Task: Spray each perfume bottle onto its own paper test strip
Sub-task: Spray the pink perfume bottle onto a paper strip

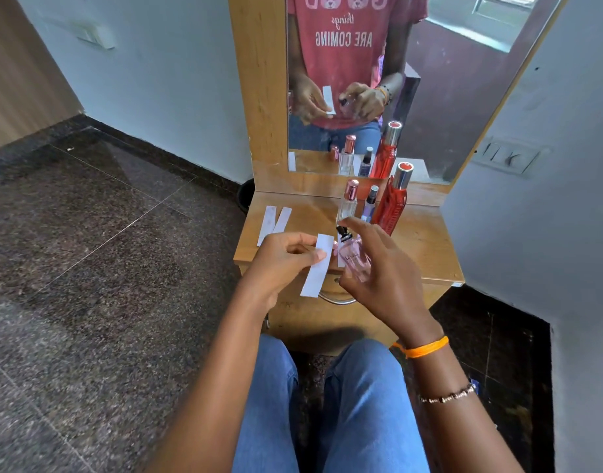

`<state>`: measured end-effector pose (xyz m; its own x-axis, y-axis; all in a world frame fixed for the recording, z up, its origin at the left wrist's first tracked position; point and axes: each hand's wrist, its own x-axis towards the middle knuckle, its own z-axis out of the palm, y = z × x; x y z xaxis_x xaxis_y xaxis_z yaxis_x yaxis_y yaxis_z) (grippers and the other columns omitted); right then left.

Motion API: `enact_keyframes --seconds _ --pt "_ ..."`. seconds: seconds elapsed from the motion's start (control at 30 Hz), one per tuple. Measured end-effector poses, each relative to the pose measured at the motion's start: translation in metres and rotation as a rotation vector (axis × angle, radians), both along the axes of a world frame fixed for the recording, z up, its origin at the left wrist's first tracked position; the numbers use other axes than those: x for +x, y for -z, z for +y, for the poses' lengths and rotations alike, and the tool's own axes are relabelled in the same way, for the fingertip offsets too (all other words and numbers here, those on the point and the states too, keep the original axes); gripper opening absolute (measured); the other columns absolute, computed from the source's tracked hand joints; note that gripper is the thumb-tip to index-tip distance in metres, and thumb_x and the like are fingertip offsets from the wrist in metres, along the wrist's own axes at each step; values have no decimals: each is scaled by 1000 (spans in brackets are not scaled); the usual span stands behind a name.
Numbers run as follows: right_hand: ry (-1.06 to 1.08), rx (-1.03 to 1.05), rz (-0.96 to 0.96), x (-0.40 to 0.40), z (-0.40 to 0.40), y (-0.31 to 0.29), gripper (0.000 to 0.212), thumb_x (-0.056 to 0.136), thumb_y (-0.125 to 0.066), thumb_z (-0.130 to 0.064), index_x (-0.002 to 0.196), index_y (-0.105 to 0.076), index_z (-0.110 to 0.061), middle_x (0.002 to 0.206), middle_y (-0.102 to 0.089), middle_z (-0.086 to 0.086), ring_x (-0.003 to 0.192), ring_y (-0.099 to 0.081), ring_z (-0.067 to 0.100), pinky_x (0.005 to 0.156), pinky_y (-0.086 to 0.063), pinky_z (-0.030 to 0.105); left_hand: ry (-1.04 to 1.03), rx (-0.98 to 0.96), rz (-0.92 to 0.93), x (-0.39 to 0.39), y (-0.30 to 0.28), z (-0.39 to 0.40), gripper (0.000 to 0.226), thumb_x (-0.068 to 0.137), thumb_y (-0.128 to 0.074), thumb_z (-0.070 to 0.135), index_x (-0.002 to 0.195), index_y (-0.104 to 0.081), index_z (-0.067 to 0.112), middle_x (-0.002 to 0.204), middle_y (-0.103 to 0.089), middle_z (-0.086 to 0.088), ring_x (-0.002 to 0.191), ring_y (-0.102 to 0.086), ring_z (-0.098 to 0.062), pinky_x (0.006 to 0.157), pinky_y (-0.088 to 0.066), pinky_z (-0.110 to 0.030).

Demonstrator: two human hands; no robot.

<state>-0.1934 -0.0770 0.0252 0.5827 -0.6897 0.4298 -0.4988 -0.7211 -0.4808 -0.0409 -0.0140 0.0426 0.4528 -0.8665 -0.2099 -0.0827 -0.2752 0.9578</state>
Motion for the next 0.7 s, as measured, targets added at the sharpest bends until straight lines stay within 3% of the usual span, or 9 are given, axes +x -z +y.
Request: enact_keyframes --seconds 0.13,0.27,0.7 --pt "18 -144 150 3 -3 2 73 65 -74 -23 131 -43 -31 115 -59 -6 83 -63 23 50 -45 29 27 2 8 -7 0 -2 23 82 -68 13 105 -67 13 87 -67 2 78 -60 -4 68 -46 -12" --pt "48 -187 194 2 -5 3 74 65 -77 -26 131 -43 -31 112 -60 -5 81 -63 24 48 -45 30 16 -2 9 -10 1 -4 26 82 -68 13 108 -67 14 84 -65 7 78 -58 0 64 -46 -10" --pt "55 -169 157 2 -5 4 74 64 -79 -20 129 -44 -26 116 -60 0 76 -63 26 47 -50 34 -4 22 8 -10 2 -4 35 82 -68 15 116 -63 13 94 -64 4 85 -55 -3 66 -43 -17"
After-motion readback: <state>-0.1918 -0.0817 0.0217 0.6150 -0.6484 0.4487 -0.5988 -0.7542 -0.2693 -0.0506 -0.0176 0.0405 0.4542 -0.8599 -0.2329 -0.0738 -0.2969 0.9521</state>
